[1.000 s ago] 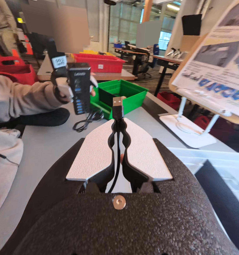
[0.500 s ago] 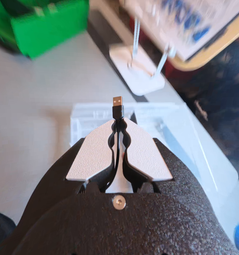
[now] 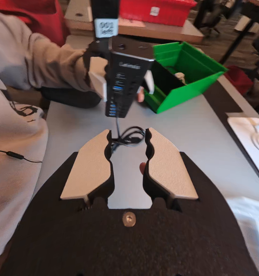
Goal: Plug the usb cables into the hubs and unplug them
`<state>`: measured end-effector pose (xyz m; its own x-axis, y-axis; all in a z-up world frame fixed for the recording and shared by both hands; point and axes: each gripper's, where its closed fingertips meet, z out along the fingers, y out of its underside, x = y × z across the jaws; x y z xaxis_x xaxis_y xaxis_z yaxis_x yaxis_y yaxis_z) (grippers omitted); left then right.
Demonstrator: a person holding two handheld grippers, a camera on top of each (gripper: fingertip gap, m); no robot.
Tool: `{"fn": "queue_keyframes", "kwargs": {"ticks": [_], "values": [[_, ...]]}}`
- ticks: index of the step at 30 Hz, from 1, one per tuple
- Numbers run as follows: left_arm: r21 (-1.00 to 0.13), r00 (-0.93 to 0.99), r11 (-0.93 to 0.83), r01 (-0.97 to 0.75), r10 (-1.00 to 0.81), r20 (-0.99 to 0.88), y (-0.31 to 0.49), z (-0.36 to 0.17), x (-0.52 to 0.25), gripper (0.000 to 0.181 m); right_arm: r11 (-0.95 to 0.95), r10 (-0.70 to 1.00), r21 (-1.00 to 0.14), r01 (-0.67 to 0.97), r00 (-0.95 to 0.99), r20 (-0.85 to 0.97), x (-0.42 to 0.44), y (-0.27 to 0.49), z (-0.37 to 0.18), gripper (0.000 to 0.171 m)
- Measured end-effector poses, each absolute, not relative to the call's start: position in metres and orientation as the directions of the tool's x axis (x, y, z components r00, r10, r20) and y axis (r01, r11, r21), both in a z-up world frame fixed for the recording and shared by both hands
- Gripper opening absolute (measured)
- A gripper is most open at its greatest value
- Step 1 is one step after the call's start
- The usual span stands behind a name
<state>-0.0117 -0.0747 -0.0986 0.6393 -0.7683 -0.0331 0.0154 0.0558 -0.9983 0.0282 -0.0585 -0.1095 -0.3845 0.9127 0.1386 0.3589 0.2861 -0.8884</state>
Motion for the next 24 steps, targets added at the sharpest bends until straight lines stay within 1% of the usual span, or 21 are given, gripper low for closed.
{"fn": "queue_keyframes", "kwargs": {"ticks": [2,3,6,9,12,19,22,24], "values": [[-0.998,0.636,0.068,0.002,-0.77,-0.052,-0.076,-0.1,-0.007,0.065,0.319,0.878,-0.879,0.354,-0.458,0.135,0.015,-0.085,-0.126,0.039],[-0.997,0.638,0.071,-0.004,-0.768,-0.057,-0.076,-0.101,-0.005,0.065,0.319,0.865,-0.876,0.362,-0.488,0.114,0.01,-0.093,-0.132,0.034],[-0.997,0.634,0.073,-0.031,-0.769,-0.076,-0.076,-0.106,0.0,0.066,0.388,0.853,-0.839,0.38,-0.492,0.172,-0.005,-0.095,-0.15,0.02],[-0.995,0.627,0.065,-0.069,-0.773,-0.094,-0.075,-0.115,0.003,0.066,0.365,0.855,-0.861,0.353,-0.493,0.161,-0.008,-0.094,-0.147,0.006],[-0.996,0.613,0.038,-0.086,-0.786,-0.083,-0.074,-0.123,0.005,0.065,0.387,0.846,-0.857,0.341,-0.502,0.183,-0.004,-0.092,-0.151,0.004],[-0.974,0.529,0.017,-0.227,-0.837,-0.138,-0.083,-0.145,0.011,0.063,0.523,0.77,-0.8,0.295,-0.566,0.294,0.009,-0.093,-0.163,0.003],[-0.971,0.499,0.009,-0.239,-0.857,-0.13,-0.087,-0.151,0.015,0.068,0.532,0.742,-0.802,0.271,-0.605,0.288,0.013,-0.096,-0.165,0.003],[-0.973,0.488,0.022,-0.229,-0.863,-0.134,-0.088,-0.151,0.019,0.067,0.542,0.734,-0.798,0.264,-0.612,0.296,0.014,-0.096,-0.168,0.003]]}}
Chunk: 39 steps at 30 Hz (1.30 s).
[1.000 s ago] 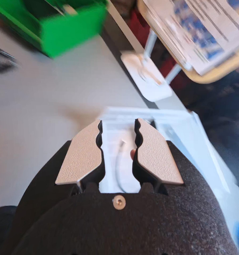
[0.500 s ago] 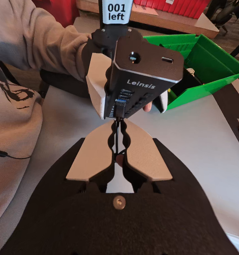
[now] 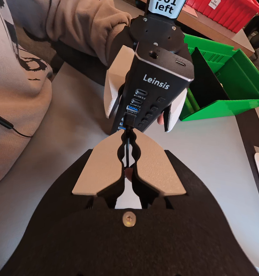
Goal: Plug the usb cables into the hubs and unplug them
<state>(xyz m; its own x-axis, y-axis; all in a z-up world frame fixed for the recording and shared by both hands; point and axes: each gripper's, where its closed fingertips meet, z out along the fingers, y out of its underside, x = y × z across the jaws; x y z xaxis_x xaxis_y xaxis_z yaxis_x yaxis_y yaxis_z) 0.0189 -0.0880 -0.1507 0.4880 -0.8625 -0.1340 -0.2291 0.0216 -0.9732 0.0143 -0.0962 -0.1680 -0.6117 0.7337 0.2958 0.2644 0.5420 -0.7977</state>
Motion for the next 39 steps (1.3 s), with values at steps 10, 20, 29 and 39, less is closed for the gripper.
{"fn": "queue_keyframes", "kwargs": {"ticks": [10,20,29,39], "values": [[-0.959,0.562,0.094,-0.269,-0.793,-0.236,-0.085,-0.127,0.014,0.064,0.464,0.788,-0.859,0.216,-0.544,0.289,0.012,-0.09,-0.145,0.003],[-0.974,0.718,0.103,-0.2,-0.661,-0.218,-0.072,-0.097,-0.045,0.062,0.376,0.865,-0.862,0.339,-0.463,0.196,0.04,-0.035,-0.167,0.002],[-0.979,0.701,0.104,-0.174,-0.686,-0.198,-0.083,-0.094,-0.052,0.062,0.346,0.925,-0.843,0.413,0.0,0.38,0.095,0.092,-0.072,0.003],[-0.992,0.697,0.068,-0.104,-0.707,-0.121,-0.085,-0.105,-0.049,0.062,0.213,0.881,-0.596,0.775,0.112,0.46,0.1,0.211,-0.169,0.009]]}}
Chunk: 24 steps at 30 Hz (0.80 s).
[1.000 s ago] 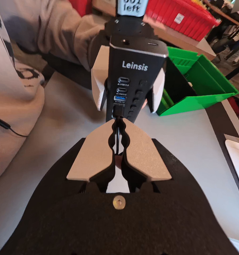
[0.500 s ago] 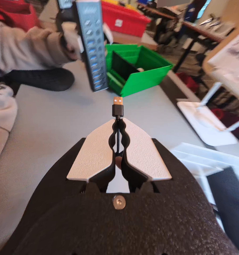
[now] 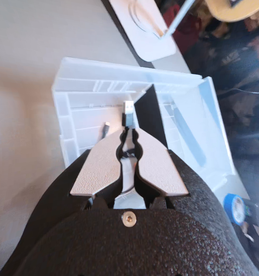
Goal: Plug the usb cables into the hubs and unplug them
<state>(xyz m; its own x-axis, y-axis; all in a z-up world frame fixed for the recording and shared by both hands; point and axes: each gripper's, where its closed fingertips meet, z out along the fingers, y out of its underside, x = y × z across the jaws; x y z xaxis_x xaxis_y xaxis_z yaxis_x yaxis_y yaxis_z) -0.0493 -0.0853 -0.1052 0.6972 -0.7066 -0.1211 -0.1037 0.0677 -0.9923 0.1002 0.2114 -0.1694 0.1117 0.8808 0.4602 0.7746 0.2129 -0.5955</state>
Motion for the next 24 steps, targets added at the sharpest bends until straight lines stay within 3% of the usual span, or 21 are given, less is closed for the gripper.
{"fn": "queue_keyframes", "kwargs": {"ticks": [1,5,9,15,20,24], "values": [[-0.994,0.695,0.067,-0.09,-0.71,-0.111,-0.085,-0.105,-0.049,0.062,0.225,0.865,-0.597,0.77,0.124,0.485,0.099,0.213,-0.167,0.022],[-0.997,0.675,0.05,-0.054,-0.734,-0.073,-0.085,-0.106,-0.043,0.062,0.269,0.871,-0.691,0.671,0.138,0.472,0.084,0.184,-0.132,0.038],[-0.999,0.652,0.043,0.015,-0.758,-0.022,-0.086,-0.101,-0.035,0.062,0.304,0.95,-0.828,0.47,-0.08,0.303,0.048,0.091,-0.107,0.042],[-0.992,0.647,0.095,0.086,-0.763,-0.017,-0.088,-0.094,-0.021,0.062,0.317,0.881,-0.897,0.309,-0.445,0.159,-0.019,-0.066,-0.151,0.081],[-0.986,0.643,0.148,0.083,-0.764,-0.061,-0.091,-0.092,-0.006,0.062,0.216,0.846,-0.945,0.245,-0.53,0.056,-0.046,-0.12,-0.154,0.075],[-0.971,0.669,0.226,0.08,-0.734,-0.116,-0.093,-0.084,-0.008,0.062,0.284,0.86,-0.941,0.182,-0.483,0.166,-0.051,-0.114,-0.148,0.062]]}}
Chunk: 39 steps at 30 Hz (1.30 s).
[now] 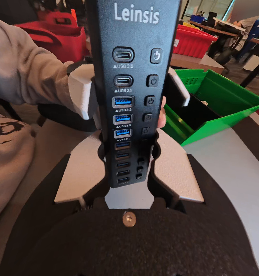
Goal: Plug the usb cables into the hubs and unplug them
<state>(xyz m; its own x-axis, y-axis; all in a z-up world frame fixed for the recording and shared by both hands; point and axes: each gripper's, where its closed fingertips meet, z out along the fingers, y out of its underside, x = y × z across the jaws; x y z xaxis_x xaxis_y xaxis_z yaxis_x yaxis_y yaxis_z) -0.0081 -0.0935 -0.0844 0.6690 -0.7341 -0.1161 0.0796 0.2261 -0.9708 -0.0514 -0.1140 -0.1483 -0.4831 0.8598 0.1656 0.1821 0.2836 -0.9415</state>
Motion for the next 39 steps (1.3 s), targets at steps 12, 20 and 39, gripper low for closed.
{"fn": "queue_keyframes", "kwargs": {"ticks": [12,20,39], "values": [[-0.985,0.757,0.171,0.036,-0.648,-0.084,-0.086,-0.081,-0.042,0.056,0.368,0.916,-0.857,0.36,-0.3,0.268,-0.023,-0.016,-0.123,0.061],[-0.991,0.779,0.132,-0.025,-0.619,-0.102,-0.078,-0.095,-0.048,0.053,0.195,0.885,-0.606,0.771,0.127,0.447,0.053,0.237,-0.089,0.061],[-0.983,0.785,0.066,-0.173,-0.594,-0.178,-0.066,-0.128,-0.048,0.052,-0.09,0.969,-0.082,0.993,0.106,0.222,0.117,0.361,-0.247,0.062]]}}
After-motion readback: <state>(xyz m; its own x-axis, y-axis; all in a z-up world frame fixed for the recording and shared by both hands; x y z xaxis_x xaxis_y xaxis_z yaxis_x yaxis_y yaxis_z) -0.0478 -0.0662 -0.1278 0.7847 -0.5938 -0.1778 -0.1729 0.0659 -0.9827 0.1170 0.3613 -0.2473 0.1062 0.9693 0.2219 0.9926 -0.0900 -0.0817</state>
